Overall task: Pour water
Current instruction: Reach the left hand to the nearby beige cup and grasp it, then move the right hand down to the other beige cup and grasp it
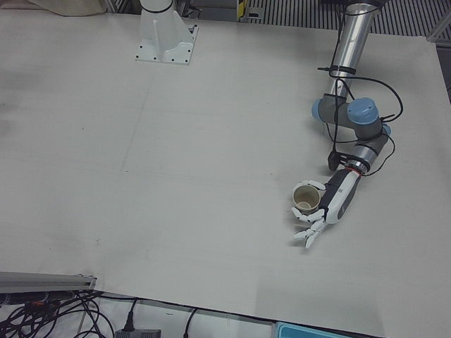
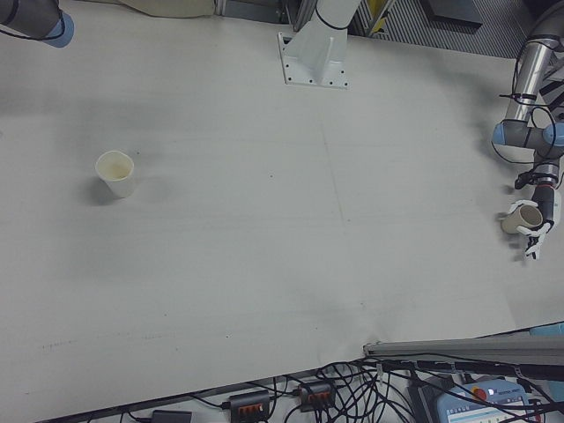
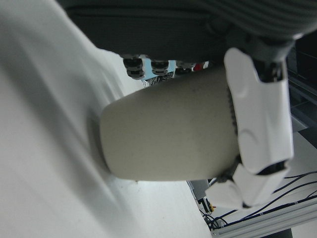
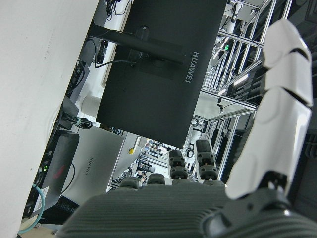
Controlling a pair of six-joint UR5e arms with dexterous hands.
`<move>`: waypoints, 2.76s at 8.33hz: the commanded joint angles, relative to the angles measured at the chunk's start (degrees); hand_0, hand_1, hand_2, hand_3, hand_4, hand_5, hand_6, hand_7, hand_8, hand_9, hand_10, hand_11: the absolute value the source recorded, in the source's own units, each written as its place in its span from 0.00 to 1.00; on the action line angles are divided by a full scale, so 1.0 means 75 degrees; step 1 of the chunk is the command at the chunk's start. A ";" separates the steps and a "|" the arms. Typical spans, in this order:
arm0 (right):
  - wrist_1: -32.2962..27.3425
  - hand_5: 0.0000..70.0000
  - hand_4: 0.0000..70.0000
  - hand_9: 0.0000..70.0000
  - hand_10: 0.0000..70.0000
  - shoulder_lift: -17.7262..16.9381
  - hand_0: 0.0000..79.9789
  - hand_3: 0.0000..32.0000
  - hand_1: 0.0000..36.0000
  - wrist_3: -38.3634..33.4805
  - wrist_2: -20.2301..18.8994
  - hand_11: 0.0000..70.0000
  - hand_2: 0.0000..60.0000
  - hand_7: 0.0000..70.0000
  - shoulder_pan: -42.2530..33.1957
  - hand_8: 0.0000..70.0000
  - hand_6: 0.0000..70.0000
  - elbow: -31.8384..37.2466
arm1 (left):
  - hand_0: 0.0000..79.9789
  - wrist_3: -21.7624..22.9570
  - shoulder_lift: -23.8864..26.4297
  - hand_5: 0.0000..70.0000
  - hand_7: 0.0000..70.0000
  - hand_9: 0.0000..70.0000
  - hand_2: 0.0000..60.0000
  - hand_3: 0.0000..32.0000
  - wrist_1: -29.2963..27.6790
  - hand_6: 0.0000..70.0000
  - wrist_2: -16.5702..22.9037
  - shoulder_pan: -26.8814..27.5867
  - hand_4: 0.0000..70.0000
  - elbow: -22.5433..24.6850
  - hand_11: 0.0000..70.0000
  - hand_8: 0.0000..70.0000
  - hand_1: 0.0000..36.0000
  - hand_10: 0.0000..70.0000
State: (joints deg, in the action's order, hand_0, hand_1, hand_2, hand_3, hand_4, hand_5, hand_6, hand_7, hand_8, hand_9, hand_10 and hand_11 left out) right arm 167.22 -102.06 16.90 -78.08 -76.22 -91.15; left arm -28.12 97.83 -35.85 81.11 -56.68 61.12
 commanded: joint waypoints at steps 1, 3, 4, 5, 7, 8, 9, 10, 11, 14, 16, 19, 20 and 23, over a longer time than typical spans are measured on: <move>-0.0101 0.30 0.04 0.02 0.00 -0.0045 0.61 0.00 0.51 0.0078 -0.0125 0.01 0.26 0.20 0.0072 0.01 0.10 0.0024 | 0.66 0.1132 -0.0059 1.00 0.29 0.07 1.00 0.00 0.0734 0.14 0.0001 -0.0025 1.00 0.0742 0.13 0.05 1.00 0.07; -0.0496 0.29 0.03 0.02 0.00 -0.0056 0.61 0.00 0.51 0.0848 -0.0662 0.02 0.26 0.19 0.0190 0.00 0.10 0.0396 | 0.68 0.1965 -0.0095 1.00 0.29 0.07 1.00 0.00 0.1437 0.14 0.0013 -0.0036 1.00 0.1352 0.12 0.05 1.00 0.06; -0.1126 0.29 0.03 0.02 0.00 -0.0045 0.61 0.00 0.51 0.1026 -0.0676 0.02 0.26 0.19 0.0282 0.00 0.10 0.0956 | 0.69 0.2143 -0.0095 1.00 0.29 0.07 1.00 0.00 0.1591 0.13 0.0001 -0.0048 1.00 0.1552 0.11 0.05 1.00 0.06; -0.1643 0.29 0.03 0.02 0.00 0.0013 0.61 0.00 0.51 0.1295 -0.0676 0.02 0.26 0.19 0.0515 0.00 0.10 0.1460 | 0.70 0.2156 -0.0095 1.00 0.28 0.07 1.00 0.00 0.1743 0.13 0.0001 -0.0048 1.00 0.1774 0.10 0.04 1.00 0.06; -0.1765 0.29 0.03 0.02 0.00 0.0026 0.61 0.00 0.51 0.1589 -0.0664 0.02 0.26 0.19 0.0972 0.00 0.10 0.1571 | 0.71 0.2168 -0.0083 1.00 0.28 0.06 1.00 0.00 0.1944 0.13 -0.0103 -0.0048 1.00 0.1964 0.10 0.04 1.00 0.05; -0.1777 0.29 0.03 0.02 0.00 0.0060 0.61 0.00 0.51 0.1799 -0.0618 0.02 0.26 0.19 0.1427 0.00 0.10 0.1443 | 0.71 0.2261 -0.0095 1.00 0.28 0.06 1.00 0.00 0.1956 0.12 -0.0139 -0.0048 1.00 0.1964 0.10 0.04 1.00 0.05; -0.1789 0.29 0.03 0.02 0.00 0.0061 0.61 0.00 0.51 0.2080 -0.0571 0.02 0.26 0.19 0.1757 0.00 0.10 0.1245 | 0.70 0.2320 -0.0106 1.00 0.28 0.06 1.00 0.00 0.1944 0.12 -0.0139 -0.0071 1.00 0.1929 0.10 0.04 1.00 0.05; -0.1789 0.27 0.02 0.02 0.01 0.0061 0.62 0.00 0.52 0.2233 -0.0570 0.04 0.25 0.18 0.1992 0.00 0.08 0.1185 | 0.70 0.2367 -0.0211 1.00 0.28 0.06 1.00 0.00 0.1909 0.12 -0.0139 -0.0083 1.00 0.1917 0.10 0.04 1.00 0.05; -0.1789 0.24 0.00 0.01 0.03 0.0061 0.63 0.00 0.56 0.2281 -0.0570 0.08 0.23 0.16 0.2110 0.00 0.04 0.1184 | 0.69 0.2379 -0.0305 1.00 0.27 0.06 1.00 0.00 0.1851 0.12 -0.0151 -0.0083 1.00 0.1917 0.10 0.04 1.00 0.05; -0.1789 0.21 0.00 0.01 0.03 -0.0404 0.64 0.00 0.57 0.2258 -0.0594 0.08 0.15 0.13 0.2170 0.00 0.00 0.0661 | 0.69 0.2390 -0.0329 1.00 0.26 0.06 1.00 0.00 0.1827 0.11 -0.0139 -0.0130 1.00 0.1940 0.10 0.04 1.00 0.05; -0.1789 0.16 0.00 0.00 0.03 -0.0689 0.62 0.00 0.46 0.2270 -0.0675 0.08 0.01 0.10 0.2182 0.00 0.00 0.0458 | 0.70 0.2402 -0.0329 1.00 0.27 0.06 1.00 0.00 0.1839 0.12 -0.0151 -0.0130 1.00 0.1940 0.09 0.04 1.00 0.05; -0.1765 0.16 0.00 0.00 0.04 -0.0689 0.62 0.00 0.47 0.2807 -0.0594 0.09 0.03 0.10 0.2462 0.00 0.00 0.0469 | 0.70 0.2402 -0.0341 1.00 0.26 0.06 1.00 0.00 0.1804 0.12 -0.0151 -0.0142 1.00 0.1905 0.10 0.04 1.00 0.05; -0.1765 0.19 0.00 0.00 0.04 -0.0678 0.62 0.00 0.50 0.2960 -0.0582 0.09 0.07 0.11 0.2556 0.00 0.00 0.0469 | 0.70 0.2402 -0.0341 1.00 0.26 0.06 1.00 0.00 0.1769 0.11 -0.0151 -0.0165 1.00 0.1882 0.10 0.04 1.00 0.05; -0.1777 0.21 0.00 0.01 0.05 -0.0643 0.65 0.00 0.58 0.3149 -0.0069 0.11 0.12 0.14 0.3140 0.00 0.00 0.0458 | 0.69 0.2402 -0.0527 1.00 0.25 0.05 1.00 0.00 0.1605 0.11 -0.0268 -0.0165 1.00 0.1858 0.10 0.04 1.00 0.05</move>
State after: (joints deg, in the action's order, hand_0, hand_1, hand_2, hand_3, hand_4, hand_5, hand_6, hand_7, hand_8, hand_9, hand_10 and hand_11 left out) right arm 153.98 -107.11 39.69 -81.56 -56.14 -87.68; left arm -10.11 94.89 -22.87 79.82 -57.89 75.14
